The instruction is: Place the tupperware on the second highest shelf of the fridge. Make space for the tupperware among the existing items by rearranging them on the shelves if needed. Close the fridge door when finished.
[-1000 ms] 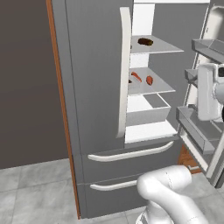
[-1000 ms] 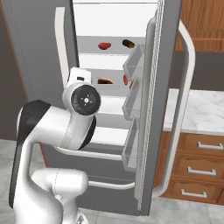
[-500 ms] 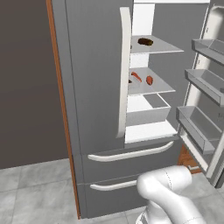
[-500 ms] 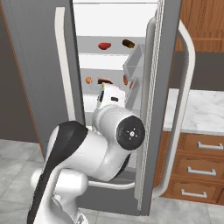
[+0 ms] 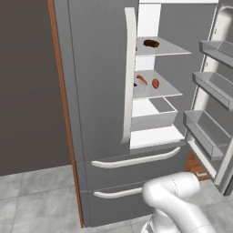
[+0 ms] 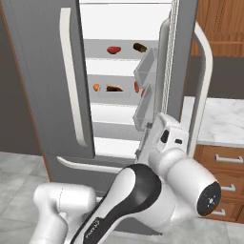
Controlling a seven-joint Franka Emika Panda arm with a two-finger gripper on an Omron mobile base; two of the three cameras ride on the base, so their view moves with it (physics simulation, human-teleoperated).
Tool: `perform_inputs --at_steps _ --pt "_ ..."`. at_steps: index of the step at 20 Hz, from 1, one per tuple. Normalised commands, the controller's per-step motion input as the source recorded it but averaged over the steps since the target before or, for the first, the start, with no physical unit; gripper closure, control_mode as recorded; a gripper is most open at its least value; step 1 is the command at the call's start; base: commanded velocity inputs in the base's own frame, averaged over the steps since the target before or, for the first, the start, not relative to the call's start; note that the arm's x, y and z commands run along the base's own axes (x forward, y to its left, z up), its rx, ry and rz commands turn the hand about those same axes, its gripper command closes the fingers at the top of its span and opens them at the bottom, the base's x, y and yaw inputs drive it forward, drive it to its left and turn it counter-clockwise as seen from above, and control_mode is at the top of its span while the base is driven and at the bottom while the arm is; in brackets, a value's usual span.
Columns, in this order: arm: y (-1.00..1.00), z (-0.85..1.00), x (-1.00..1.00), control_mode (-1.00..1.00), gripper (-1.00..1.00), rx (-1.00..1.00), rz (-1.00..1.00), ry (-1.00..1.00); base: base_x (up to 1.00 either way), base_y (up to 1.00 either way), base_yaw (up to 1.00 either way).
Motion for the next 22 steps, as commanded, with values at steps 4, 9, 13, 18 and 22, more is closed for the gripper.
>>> perform_inputs --at_steps 4,9,13,18,22 --pt "-0.99 -0.21 0.0 -1.0 -1.0 0.15 0.03 -0.05 0.0 0.0 0.0" --pt "-1.0 -0.2 0.0 -1.0 -1.0 0.15 0.02 -0.02 0.0 0.0 0.0" --pt "-0.98 -0.13 -0.11 -1.0 -1.0 0.15 0.07 -0.08 0.0 0.0 0.0" --pt "-0.9 -0.11 -0.05 -1.0 -1.0 0.14 0.09 -0.07 0.0 0.0 0.0" --pt "-0.81 -0.29 0.34 -1.0 -1.0 0.13 0.06 -0.01 0.0 0.0 0.0"
